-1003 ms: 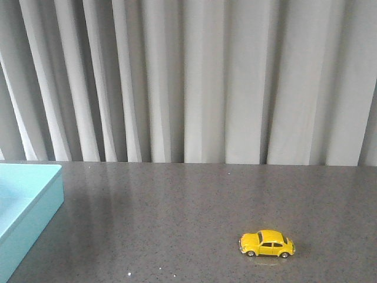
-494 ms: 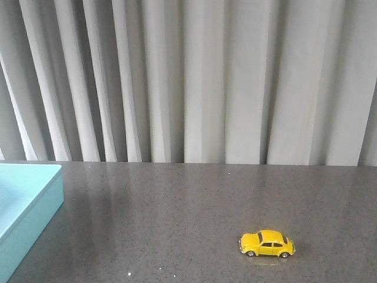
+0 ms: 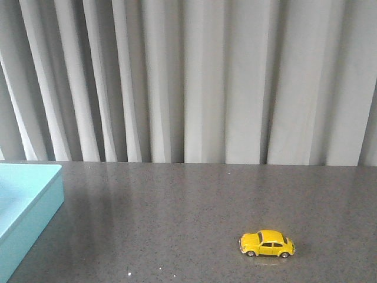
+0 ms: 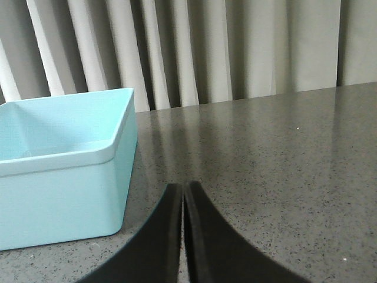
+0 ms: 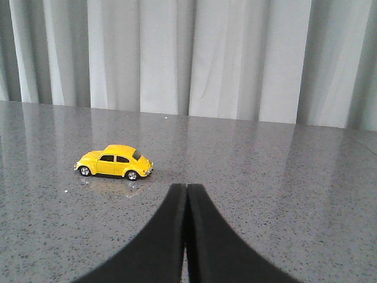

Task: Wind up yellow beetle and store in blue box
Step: 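Move the right gripper over the yellow toy Beetle car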

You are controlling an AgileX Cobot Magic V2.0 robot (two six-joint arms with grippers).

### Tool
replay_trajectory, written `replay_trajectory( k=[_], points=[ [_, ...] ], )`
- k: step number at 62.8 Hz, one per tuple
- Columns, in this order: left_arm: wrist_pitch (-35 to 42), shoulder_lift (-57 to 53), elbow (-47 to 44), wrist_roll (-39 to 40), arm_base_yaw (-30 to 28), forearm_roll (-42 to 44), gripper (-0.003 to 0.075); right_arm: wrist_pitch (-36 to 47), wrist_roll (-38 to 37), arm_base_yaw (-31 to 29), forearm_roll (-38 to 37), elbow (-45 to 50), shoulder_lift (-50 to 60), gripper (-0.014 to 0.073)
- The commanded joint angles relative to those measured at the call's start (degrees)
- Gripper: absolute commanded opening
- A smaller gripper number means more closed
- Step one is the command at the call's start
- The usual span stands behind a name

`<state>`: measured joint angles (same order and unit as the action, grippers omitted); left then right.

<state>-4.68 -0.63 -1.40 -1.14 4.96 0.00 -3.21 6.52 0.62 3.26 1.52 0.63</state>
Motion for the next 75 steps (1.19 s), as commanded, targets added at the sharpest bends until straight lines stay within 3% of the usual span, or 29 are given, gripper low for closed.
replay_trajectory(
  k=[1,21,27,37,47,63,75],
  points=[
    [3.94,-0.87,0.55,0.4,0.32,-0.33,-0.0006,4.35,0.27,-0.34,-0.2,0.23,0.52,-0.0007],
    [4.05,-0.87,0.87,0.66,0.32,-0.75,-0.0006,4.54,-0.89,-0.34,0.84,0.14,0.52,-0.0007],
    [7.34,-0.87,1.27,1.14,0.32,-1.99,-0.0006,4.48,-1.27,-0.34,3.77,-0.13,0.52,-0.0007],
    [7.57,-0.75,7.23,3.05,0.32,-5.18,-0.0006,-1.18,-0.76,-0.34,7.68,-7.0,-0.66,-0.0007],
    [2.06,4.08,17.8,2.95,0.32,-1.13,-0.0006,-7.42,-0.13,-0.34,5.46,-19.76,-7.42,-0.0007],
    [-11.12,21.74,37.75,2.95,0.32,3.13,-0.0006,-14.37,-0.13,-0.34,4.08,-39.11,-25.31,-0.0007],
    [-17.1,32.45,43.65,3.0,0.32,3.05,-0.0006,-22.15,-0.13,-0.34,4.08,-45.39,-37.24,-0.0007]
  ],
)
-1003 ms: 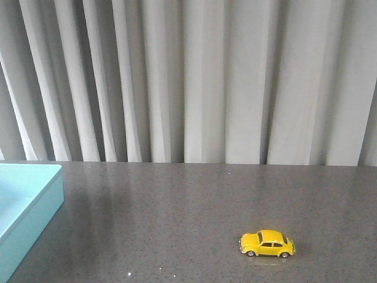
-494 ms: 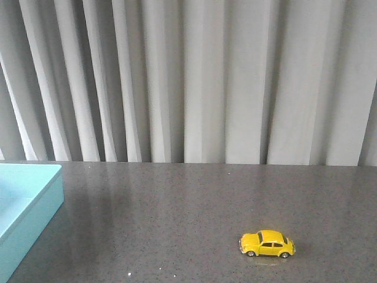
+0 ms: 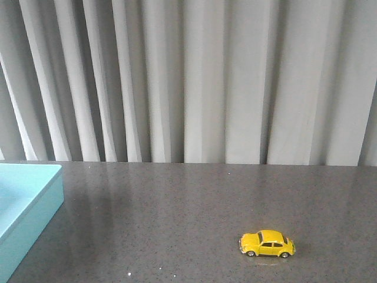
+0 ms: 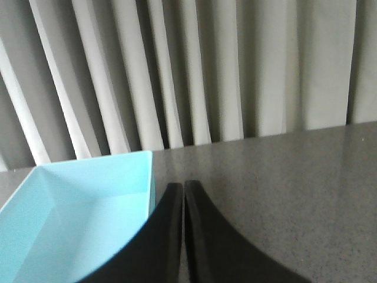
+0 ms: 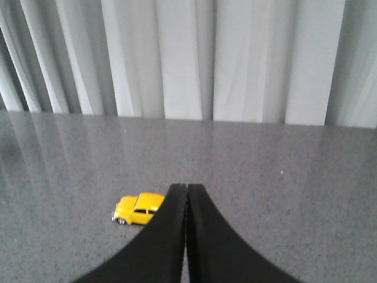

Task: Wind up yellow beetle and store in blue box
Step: 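Move the right gripper over the yellow toy Beetle car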

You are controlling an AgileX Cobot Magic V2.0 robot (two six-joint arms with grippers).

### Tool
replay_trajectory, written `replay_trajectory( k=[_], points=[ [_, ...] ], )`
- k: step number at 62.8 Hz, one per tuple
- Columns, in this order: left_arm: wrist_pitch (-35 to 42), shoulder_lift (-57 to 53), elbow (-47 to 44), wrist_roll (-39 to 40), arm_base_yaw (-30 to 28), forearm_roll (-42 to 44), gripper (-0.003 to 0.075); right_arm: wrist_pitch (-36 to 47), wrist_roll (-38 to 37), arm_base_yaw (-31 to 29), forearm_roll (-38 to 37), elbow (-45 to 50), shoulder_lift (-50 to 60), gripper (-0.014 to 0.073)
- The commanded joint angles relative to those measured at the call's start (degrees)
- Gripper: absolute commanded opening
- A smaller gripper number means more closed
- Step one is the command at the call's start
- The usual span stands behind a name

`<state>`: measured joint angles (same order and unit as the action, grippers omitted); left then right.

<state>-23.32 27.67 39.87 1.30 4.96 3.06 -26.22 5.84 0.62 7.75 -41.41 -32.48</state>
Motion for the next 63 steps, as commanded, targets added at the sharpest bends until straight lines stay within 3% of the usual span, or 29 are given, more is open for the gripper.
replay_trajectory(
  k=[1,27,33,37,47,55,63],
  points=[
    [1.39,4.58,2.31,0.57,0.32,-0.1,-0.0006,0.7,0.54,-0.34,-0.33,-2.33,-4.93,-0.0007],
    [-1.08,12.62,0.68,1.53,0.32,-0.35,0.0019,-2.22,0.76,-0.34,-0.22,-2.11,-14.72,0.001],
    [-1.14,13.66,0.68,1.58,0.32,-0.35,0.0099,-2.58,2.33,-0.34,-0.22,-2.11,-15.94,0.0078],
    [-1.1,13.74,0.68,1.58,0.32,-0.35,0.0197,-2.98,3.64,-0.34,-0.17,-2.11,-16.7,0.0153],
    [0.12,14.22,0.68,1.58,0.32,-0.35,0.0446,-3.51,3.69,-0.34,0.02,-2.11,-18.21,0.0412],
    [0.11,14.22,0.68,1.58,0.32,-0.35,0.0533,-3.51,3.13,-0.34,1.41,-2.11,-18.39,0.0526],
    [-0.03,14.22,0.68,1.58,0.32,-0.35,0.0539,-2.73,3.52,-0.34,4.27,-2.18,-18.59,0.0555]
  ],
)
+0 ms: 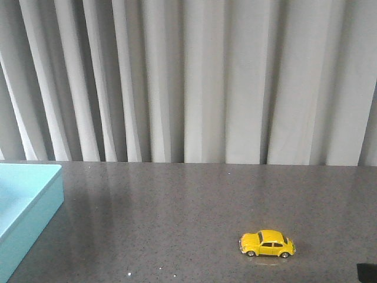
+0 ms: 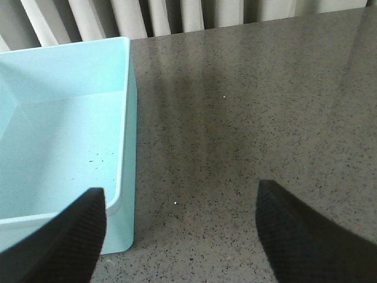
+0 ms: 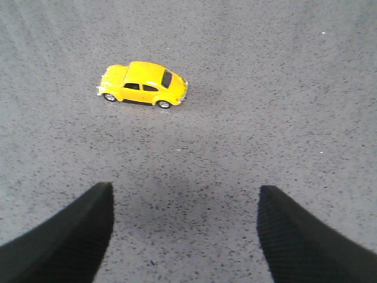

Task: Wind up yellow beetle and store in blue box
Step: 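Move the right gripper over the yellow toy Beetle car, then lower the right gripper and grasp the yellow car's roof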

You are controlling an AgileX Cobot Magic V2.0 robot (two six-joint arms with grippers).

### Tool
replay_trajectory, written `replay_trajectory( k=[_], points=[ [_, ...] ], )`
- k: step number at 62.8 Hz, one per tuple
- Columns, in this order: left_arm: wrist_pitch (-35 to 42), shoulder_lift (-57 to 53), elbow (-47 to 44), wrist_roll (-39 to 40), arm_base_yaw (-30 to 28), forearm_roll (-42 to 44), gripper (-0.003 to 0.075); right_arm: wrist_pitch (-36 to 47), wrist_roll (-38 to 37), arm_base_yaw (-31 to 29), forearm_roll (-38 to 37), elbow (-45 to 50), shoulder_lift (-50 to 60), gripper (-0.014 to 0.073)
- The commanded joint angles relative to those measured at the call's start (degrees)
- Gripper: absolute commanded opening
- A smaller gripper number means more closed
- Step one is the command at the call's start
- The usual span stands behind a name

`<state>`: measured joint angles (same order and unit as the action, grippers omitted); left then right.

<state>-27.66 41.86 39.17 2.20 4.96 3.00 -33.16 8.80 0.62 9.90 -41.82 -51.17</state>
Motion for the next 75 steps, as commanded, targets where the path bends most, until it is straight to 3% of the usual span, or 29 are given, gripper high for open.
replay_trajectory(
  k=[1,17,31,38,48,64,75],
  points=[
    [4.3,0.03,1.39,0.68,0.32,-0.3,0.0539,4.09,0.76,-0.29,2.52,-1.99,-0.06,0.0554],
    [4.3,0.03,1.39,0.68,0.32,-0.3,0.0539,-4.41,7.71,-0.14,8.48,-11.1,-9.06,0.0536],
    [4.3,0.03,1.39,0.68,0.32,-0.3,0.0539,-12.3,7.43,0.54,8.43,-22.25,-21.01,0.0526],
    [4.3,0.03,1.39,0.68,0.32,-0.3,0.0539,-12.9,4.44,4.95,4.22,-27.16,-26.71,0.0526],
    [4.3,0.03,1.39,0.68,0.32,-0.3,0.0539,-15.26,-10.3,9.06,-8.41,-36.81,-36.11,0.0526],
    [4.3,0.03,1.39,0.68,0.32,-0.3,0.0539,-29.57,-12.77,8.93,-7.74,-54.43,-50.71,0.0526],
    [4.3,0.03,1.39,0.68,0.32,-0.3,0.0539,-34.52,-12.76,8.82,-6.41,-63.43,-58.3,0.0526]
  ],
)
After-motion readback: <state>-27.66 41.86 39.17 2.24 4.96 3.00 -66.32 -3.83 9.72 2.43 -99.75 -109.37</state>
